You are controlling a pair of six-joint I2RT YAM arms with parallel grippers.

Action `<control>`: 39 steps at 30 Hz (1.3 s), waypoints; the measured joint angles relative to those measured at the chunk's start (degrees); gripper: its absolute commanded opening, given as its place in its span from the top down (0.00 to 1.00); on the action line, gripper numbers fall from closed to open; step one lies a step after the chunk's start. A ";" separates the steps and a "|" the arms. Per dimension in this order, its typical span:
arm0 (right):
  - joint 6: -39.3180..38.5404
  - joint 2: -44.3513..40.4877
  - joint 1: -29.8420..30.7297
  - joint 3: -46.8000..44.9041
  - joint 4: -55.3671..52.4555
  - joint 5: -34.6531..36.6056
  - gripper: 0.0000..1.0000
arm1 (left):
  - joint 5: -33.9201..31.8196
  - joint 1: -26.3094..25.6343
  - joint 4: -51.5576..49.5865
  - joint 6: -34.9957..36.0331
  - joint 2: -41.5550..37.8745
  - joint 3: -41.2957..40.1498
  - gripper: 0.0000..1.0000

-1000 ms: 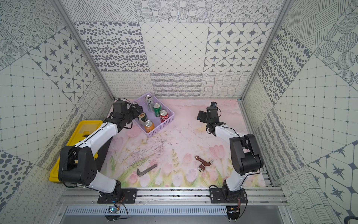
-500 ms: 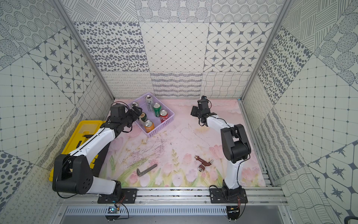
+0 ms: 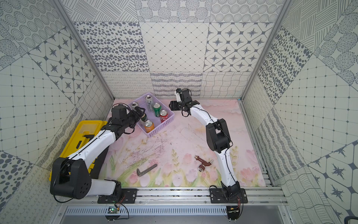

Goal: Take out the drinks from the basket
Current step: Move the basket to the center of the board.

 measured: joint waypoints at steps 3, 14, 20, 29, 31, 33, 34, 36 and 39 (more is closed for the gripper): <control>-1.33 1.88 1.14 2.38 -2.75 2.10 0.36 | -0.28 -0.33 -0.90 -0.11 -0.39 0.61 0.00; -4.90 11.21 3.26 18.32 -12.96 5.75 0.45 | -3.08 -0.98 -5.11 -0.09 -2.05 0.87 0.00; -5.33 15.30 3.28 23.96 -17.44 7.52 0.51 | -4.15 -1.31 -5.97 -0.09 -1.79 0.90 0.00; -5.03 17.49 3.78 24.33 -19.91 8.39 0.81 | -5.16 -1.42 -7.45 -0.09 -1.18 0.90 0.00; -4.87 17.40 3.76 24.02 -19.85 9.01 0.86 | -5.53 -1.51 -7.89 -0.09 -1.18 0.90 0.00; -4.28 16.17 3.67 21.73 -18.84 8.57 0.93 | -5.99 -1.60 -8.17 -0.09 -1.29 0.87 0.00; -4.15 15.32 3.80 20.02 -17.86 8.74 0.96 | -6.16 -1.62 -8.31 -0.09 -1.36 0.87 0.00; -2.75 11.96 3.98 13.75 -14.71 9.18 1.00 | -6.93 -1.66 -8.59 -0.11 -1.62 0.81 0.00; 0.07 5.49 4.46 1.92 -9.14 10.23 1.00 | -7.52 -1.79 -8.74 -0.13 -2.05 0.59 0.00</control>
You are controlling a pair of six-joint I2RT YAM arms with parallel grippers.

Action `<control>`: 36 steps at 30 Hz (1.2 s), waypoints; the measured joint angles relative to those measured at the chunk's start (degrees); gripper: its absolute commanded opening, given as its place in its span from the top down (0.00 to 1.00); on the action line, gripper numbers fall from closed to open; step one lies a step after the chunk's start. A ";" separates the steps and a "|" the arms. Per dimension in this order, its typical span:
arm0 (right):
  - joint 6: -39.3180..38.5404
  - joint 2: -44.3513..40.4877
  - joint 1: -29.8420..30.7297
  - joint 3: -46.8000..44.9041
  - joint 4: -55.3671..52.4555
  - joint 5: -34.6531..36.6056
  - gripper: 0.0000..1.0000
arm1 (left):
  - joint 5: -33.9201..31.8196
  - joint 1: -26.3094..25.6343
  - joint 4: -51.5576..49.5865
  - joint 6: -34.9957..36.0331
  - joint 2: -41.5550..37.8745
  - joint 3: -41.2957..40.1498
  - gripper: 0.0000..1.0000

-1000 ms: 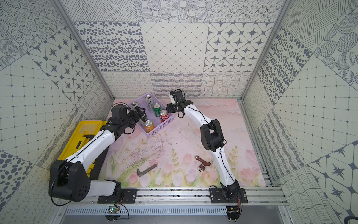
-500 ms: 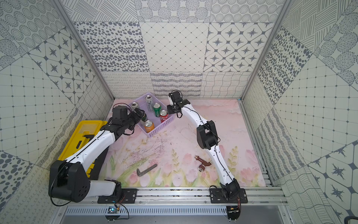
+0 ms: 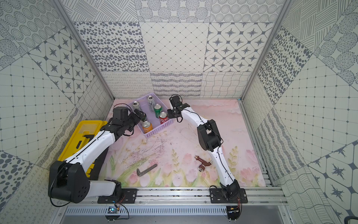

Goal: Take out the drinks from the basket
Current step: Move the basket to the center of the board.

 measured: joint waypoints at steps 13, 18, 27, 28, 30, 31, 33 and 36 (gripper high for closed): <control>12.59 -33.11 -3.19 -51.54 18.05 5.03 1.00 | 1.36 -1.31 0.61 -1.49 1.64 -0.24 0.00; 15.41 -39.15 -4.13 -59.23 19.82 6.23 1.00 | 2.01 -2.43 1.11 -1.51 2.89 0.31 0.00; 19.54 -44.15 -3.48 -66.75 25.09 6.21 1.00 | 2.05 -3.67 1.03 -1.18 3.23 0.28 0.00; 19.45 -44.44 -3.48 -67.12 25.18 5.88 1.00 | 2.01 -3.76 0.96 -1.03 3.21 0.28 0.00; 19.23 -45.09 -3.48 -67.89 25.29 5.09 1.00 | 2.01 -3.91 0.90 -0.83 3.19 0.28 0.00; 19.08 -45.53 -3.48 -68.37 25.35 4.66 1.00 | 2.01 -3.98 0.85 -0.68 3.13 0.28 0.00; 18.97 -46.49 -3.48 -69.37 25.53 3.80 1.00 | 2.01 -4.07 0.74 -0.39 2.97 0.31 0.00; 18.47 -48.43 -3.63 -70.93 24.74 2.95 1.00 | 2.01 -4.24 0.50 -0.07 2.86 0.63 0.00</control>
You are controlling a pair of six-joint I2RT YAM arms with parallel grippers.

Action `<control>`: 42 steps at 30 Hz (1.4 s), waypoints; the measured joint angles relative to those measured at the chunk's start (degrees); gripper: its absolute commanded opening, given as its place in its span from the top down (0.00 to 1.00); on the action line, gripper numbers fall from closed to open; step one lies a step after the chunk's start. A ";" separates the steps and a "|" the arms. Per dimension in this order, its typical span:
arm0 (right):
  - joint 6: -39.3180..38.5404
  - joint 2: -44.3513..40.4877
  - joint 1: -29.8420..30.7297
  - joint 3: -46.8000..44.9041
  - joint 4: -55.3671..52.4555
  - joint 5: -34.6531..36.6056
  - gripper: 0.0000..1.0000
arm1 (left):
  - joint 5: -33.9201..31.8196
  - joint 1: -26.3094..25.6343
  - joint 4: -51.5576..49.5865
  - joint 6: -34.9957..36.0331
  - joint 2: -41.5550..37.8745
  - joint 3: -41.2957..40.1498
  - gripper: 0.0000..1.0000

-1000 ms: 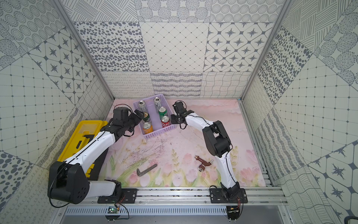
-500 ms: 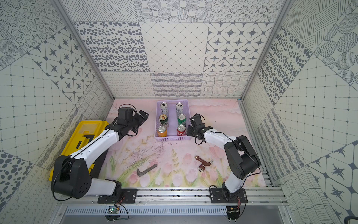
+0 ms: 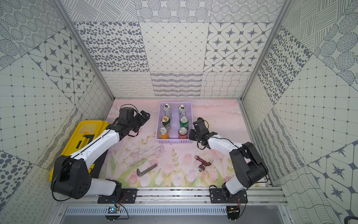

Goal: Take out the drinks from the basket
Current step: Move the basket to the center of the board.

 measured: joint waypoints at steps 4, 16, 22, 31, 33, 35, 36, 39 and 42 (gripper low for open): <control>-1.18 -2.29 -0.26 -0.83 -3.52 -1.16 1.00 | 0.00 -0.26 -0.11 0.13 -0.11 0.31 0.00; -3.48 -7.17 -0.83 -3.17 -9.42 -3.02 1.00 | 0.02 -0.68 -0.24 0.13 0.59 0.55 0.00; -4.04 -7.85 -1.57 -3.85 -9.38 -4.04 1.00 | 0.07 -0.94 -0.24 0.15 1.57 0.85 0.00; -5.16 -9.31 -1.99 -4.72 -9.75 -6.16 0.66 | 0.48 -1.22 -0.22 0.15 2.23 1.27 0.00; -5.99 -10.54 -1.97 -4.76 -10.54 -6.25 0.59 | 0.66 -1.27 -0.17 0.15 2.23 1.27 0.00; -6.84 -11.65 -1.90 -4.33 -11.04 -5.42 0.53 | 0.74 -1.29 -0.24 0.22 2.23 1.53 0.00; -7.17 -12.26 -1.90 -3.91 -11.30 -4.76 0.52 | 0.90 -1.33 -0.24 0.33 2.23 1.81 0.00; -7.82 -14.51 -2.45 -2.34 -12.00 -1.84 0.49 | 0.96 -1.64 -0.20 0.52 2.23 2.67 0.00; -8.22 -16.52 -2.95 -1.05 -11.58 1.22 0.44 | 0.79 -2.58 -0.24 1.01 2.23 3.52 0.00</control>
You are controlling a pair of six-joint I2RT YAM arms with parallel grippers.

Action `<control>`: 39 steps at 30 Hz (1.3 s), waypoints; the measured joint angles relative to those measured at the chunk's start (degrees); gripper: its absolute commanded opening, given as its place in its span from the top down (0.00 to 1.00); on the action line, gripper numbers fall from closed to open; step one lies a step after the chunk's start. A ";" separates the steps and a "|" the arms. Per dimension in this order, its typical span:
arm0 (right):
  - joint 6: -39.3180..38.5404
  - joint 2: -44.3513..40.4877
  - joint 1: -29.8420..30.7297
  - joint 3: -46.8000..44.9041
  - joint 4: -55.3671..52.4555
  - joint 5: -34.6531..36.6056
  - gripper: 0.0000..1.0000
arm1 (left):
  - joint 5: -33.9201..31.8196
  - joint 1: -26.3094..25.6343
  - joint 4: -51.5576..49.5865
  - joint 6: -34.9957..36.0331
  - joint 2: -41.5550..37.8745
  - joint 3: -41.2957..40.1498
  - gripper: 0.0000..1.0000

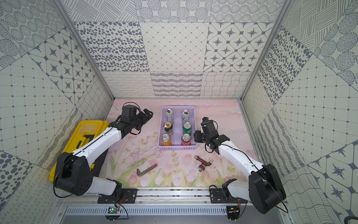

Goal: Take out the drinks from the basket
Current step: Move the basket to the center of the board, then pick up the drink from the basket.

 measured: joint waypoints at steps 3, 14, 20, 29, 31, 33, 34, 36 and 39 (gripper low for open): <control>-0.33 0.79 -0.24 2.45 1.73 1.05 0.44 | -1.70 -2.51 -0.26 1.40 -0.17 1.33 0.00; -4.17 19.26 -0.26 21.99 6.95 1.66 0.27 | -19.89 -15.87 -2.56 9.57 -3.48 2.54 0.00; -6.23 27.26 -0.26 31.74 6.80 1.14 0.22 | -28.55 -16.55 -3.67 8.39 -5.66 0.57 0.00; -7.69 33.22 -0.09 37.29 3.56 -1.07 0.12 | -25.18 -8.66 -5.81 3.15 -6.36 0.13 0.00; -7.82 33.88 -0.02 37.46 2.84 -1.36 0.12 | -24.06 -7.78 -6.95 2.51 -5.60 0.98 0.00; -8.02 34.93 0.20 38.29 1.75 -1.44 0.13 | -23.43 -7.52 -7.69 2.23 -4.83 1.81 0.00; -8.15 35.50 0.33 38.71 1.49 -1.40 0.13 | -23.43 -7.61 -7.93 2.25 -4.66 2.08 0.00; -8.52 36.57 0.74 39.58 0.92 -1.25 0.16 | -23.91 -8.33 -8.59 2.36 -4.33 2.60 0.00; -9.14 37.44 1.20 40.00 0.35 -0.87 0.20 | -25.68 -9.60 -9.75 2.47 -3.93 3.37 0.00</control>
